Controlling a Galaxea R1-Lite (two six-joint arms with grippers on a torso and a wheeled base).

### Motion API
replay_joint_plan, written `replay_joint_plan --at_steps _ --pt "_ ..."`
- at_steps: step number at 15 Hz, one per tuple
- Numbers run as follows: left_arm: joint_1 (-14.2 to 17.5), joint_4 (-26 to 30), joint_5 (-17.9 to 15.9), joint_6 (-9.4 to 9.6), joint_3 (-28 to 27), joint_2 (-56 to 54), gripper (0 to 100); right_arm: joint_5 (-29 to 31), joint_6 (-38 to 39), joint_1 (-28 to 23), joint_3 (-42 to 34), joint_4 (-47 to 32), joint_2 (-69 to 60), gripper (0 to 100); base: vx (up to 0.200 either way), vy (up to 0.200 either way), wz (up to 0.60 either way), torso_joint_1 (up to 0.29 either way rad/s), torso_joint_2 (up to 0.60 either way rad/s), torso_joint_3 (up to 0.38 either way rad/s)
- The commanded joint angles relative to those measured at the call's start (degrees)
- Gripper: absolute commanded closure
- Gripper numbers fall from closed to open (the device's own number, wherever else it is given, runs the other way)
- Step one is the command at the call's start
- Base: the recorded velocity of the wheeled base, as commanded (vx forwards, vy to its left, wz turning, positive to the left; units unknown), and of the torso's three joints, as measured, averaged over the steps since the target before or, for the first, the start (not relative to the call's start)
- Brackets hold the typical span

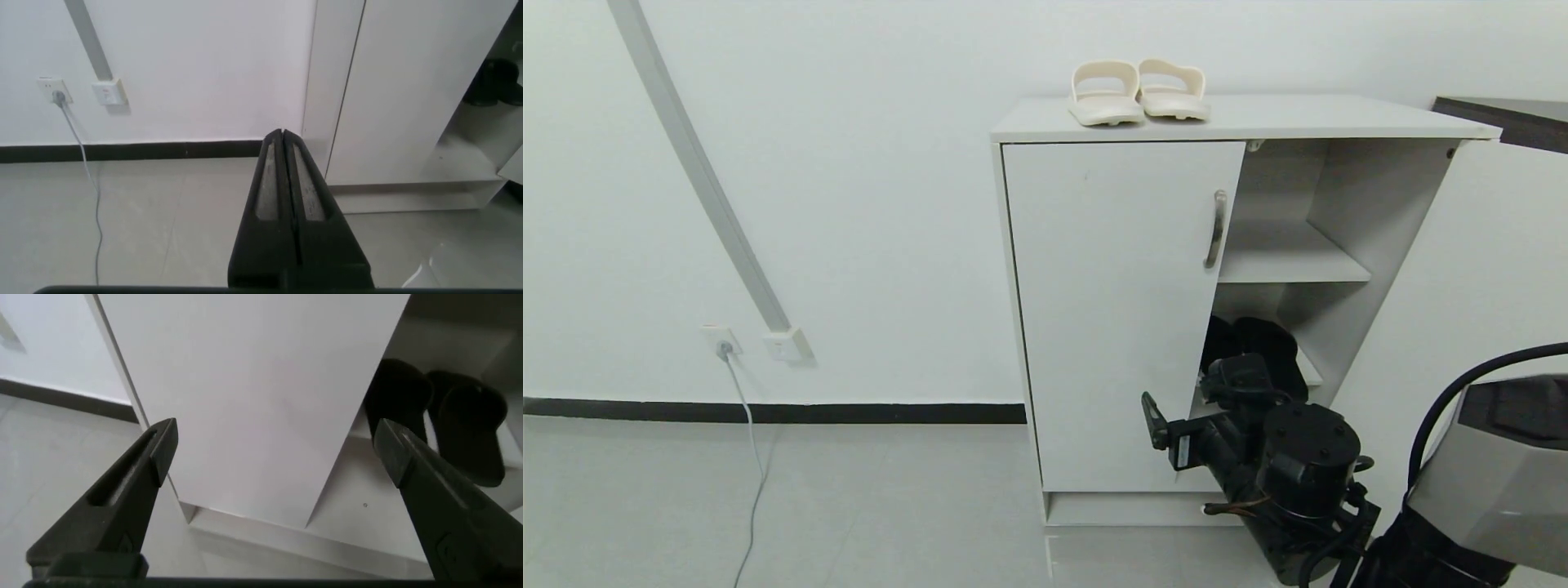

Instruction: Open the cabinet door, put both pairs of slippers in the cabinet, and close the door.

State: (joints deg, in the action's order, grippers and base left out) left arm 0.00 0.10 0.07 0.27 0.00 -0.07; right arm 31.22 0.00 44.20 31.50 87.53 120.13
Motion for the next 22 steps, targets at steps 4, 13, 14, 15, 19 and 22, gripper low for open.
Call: replay_joint_plan --at_steps 4,13,14,15,19,22 --pt "0.0 0.0 0.0 0.00 0.0 0.1 100 0.0 -0.2 -0.1 0.0 0.1 0.0 0 0.000 0.000 0.00 0.062 -0.42 -0.344" --pt "0.0 0.0 0.0 0.00 0.0 0.1 100 0.0 -1.4 -0.1 -0.2 0.1 0.1 0 0.000 0.000 0.00 0.131 -0.47 -0.334" --pt "0.0 0.0 0.0 0.00 0.0 0.1 100 -0.1 -1.4 -0.1 -0.1 0.2 0.1 0 0.000 0.000 0.00 0.163 -0.49 -0.320" --pt "0.0 0.0 -0.1 0.00 0.0 0.1 100 -0.1 -1.4 -0.1 -0.1 0.1 0.1 0 0.000 0.000 0.00 0.168 -0.50 -0.325" --pt "0.0 0.0 -0.1 0.00 0.0 0.1 100 -0.1 -1.4 -0.3 0.0 0.3 0.1 0 0.000 0.000 0.00 0.196 -0.51 -0.319" --pt "0.0 0.0 0.0 -0.09 0.0 0.1 100 -0.1 -1.4 -0.3 0.0 0.3 0.1 0 0.000 0.000 0.00 0.224 -0.53 -0.320"
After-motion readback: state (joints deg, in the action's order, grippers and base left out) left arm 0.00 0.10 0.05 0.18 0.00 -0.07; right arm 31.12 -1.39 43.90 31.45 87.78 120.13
